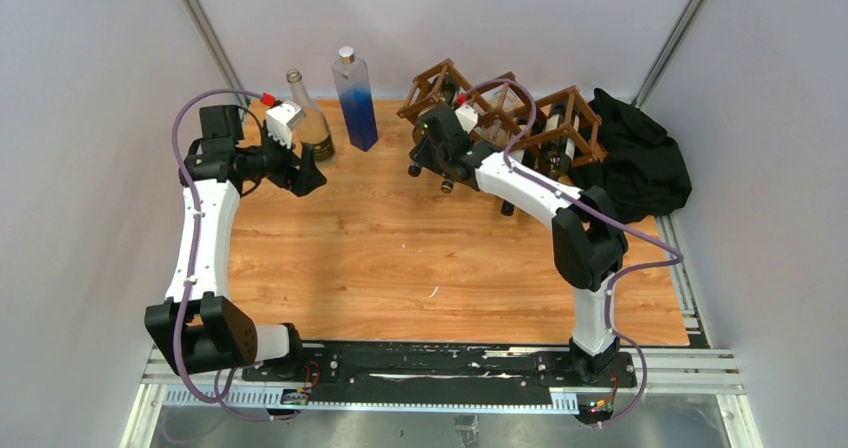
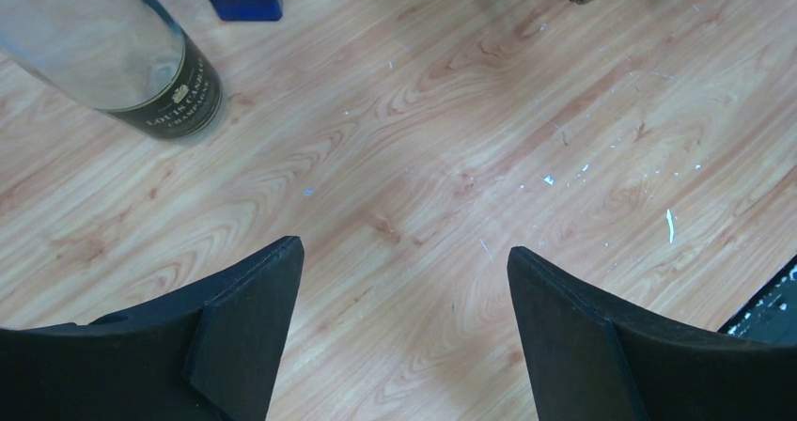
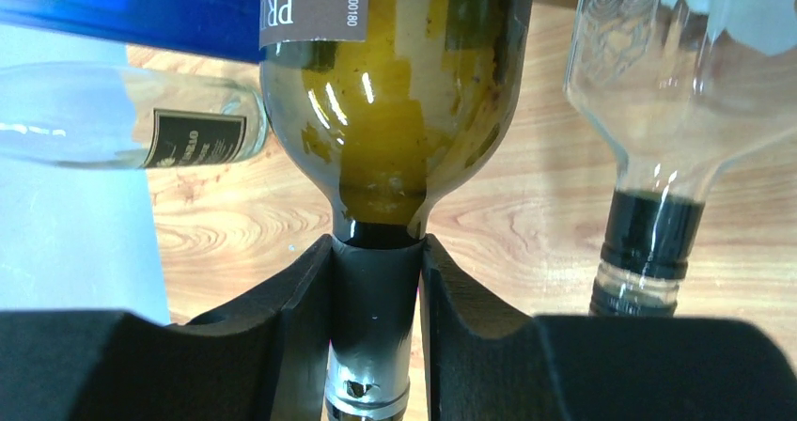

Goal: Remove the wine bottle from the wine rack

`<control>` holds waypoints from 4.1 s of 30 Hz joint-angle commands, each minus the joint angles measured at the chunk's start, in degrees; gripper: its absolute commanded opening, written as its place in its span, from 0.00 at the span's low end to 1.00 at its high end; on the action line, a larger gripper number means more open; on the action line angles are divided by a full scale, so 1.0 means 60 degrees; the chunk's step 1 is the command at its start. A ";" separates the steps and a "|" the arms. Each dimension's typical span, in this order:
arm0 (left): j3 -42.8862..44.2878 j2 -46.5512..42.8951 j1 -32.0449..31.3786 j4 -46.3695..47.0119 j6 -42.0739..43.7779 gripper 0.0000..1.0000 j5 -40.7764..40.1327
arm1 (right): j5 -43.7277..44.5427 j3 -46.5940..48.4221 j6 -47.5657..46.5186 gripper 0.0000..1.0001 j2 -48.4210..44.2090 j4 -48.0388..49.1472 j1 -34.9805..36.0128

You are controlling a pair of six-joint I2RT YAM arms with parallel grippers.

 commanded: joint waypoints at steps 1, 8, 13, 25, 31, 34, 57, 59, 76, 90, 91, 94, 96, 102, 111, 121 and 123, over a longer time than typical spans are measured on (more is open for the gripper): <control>-0.0104 -0.0085 0.0004 -0.0028 0.0234 0.84 0.0344 | 0.0105 -0.0738 -0.0076 0.00 -0.0999 0.0770 0.0439; -0.0167 -0.0066 -0.0119 -0.0022 0.0464 0.95 0.0263 | 0.0189 -0.2151 -0.0118 0.00 -0.2133 0.1054 0.0951; -0.0325 -0.0302 -0.0154 -0.0024 0.0828 1.00 0.0222 | -0.0017 -0.3087 -0.0086 0.00 -0.2950 0.1185 0.1171; -0.0522 -0.1014 -0.0180 -0.0237 0.1791 1.00 0.0306 | -0.0625 -0.4488 -0.0205 0.00 -0.4794 0.0865 0.1384; -0.0443 -0.1340 -0.0322 -0.0237 0.2705 1.00 0.0735 | -0.0876 -0.4513 -0.0337 0.00 -0.5426 0.0448 0.1513; -0.0535 -0.1483 -0.0596 -0.0237 0.3193 1.00 0.0797 | -0.1087 -0.4433 -0.0418 0.00 -0.5678 0.0274 0.1539; -0.3894 -0.3937 -0.5883 0.2745 0.5258 1.00 -0.1741 | -0.5661 -0.0286 -0.4132 0.00 -0.4388 -0.4205 0.2000; -0.4011 -0.3908 -0.6165 0.2748 0.5360 1.00 -0.1855 | -0.5752 0.0064 -0.4347 0.00 -0.4299 -0.4563 0.2137; -0.3898 -0.3535 -0.6501 0.3608 0.4026 0.03 -0.2177 | -0.5145 0.0784 -0.5087 0.63 -0.4345 -0.4929 0.2672; -0.2522 -0.3184 -0.5831 0.5965 -0.3533 0.00 -0.2225 | -0.4023 -0.4166 -0.5041 0.94 -0.8733 -0.0378 0.1502; -0.2344 -0.3014 -0.5700 0.6063 -0.4042 0.00 -0.2104 | -0.4075 -0.4748 -0.4987 0.95 -0.8954 0.0289 0.1509; -0.1918 -0.2743 -0.5431 0.6452 -0.5438 0.00 -0.1871 | -0.4376 -0.5361 -0.4986 0.96 -0.8851 0.1358 0.1549; -0.1727 -0.2659 -0.5265 0.6760 -0.6199 0.00 -0.1762 | -0.4414 -0.5344 -0.5120 0.96 -0.8481 0.1688 0.1697; -0.1496 -0.2674 -0.4968 0.7278 -0.7645 0.00 -0.1518 | -0.3648 -0.5148 -0.5740 0.96 -0.7274 0.3316 0.2603; -0.1626 -0.3067 -0.4824 0.7568 -0.8674 0.00 -0.1232 | -0.2852 -0.4641 -0.6028 0.96 -0.5689 0.4660 0.3065; -0.1428 -0.3100 -0.4636 0.7451 -0.9257 0.77 -0.1040 | -0.3145 -0.4795 -0.6604 0.08 -0.5315 0.4977 0.3204; -0.1346 -0.3048 -0.4524 0.7385 -0.9317 0.98 -0.0928 | -0.3014 -0.4757 -0.6757 0.00 -0.5340 0.4717 0.3200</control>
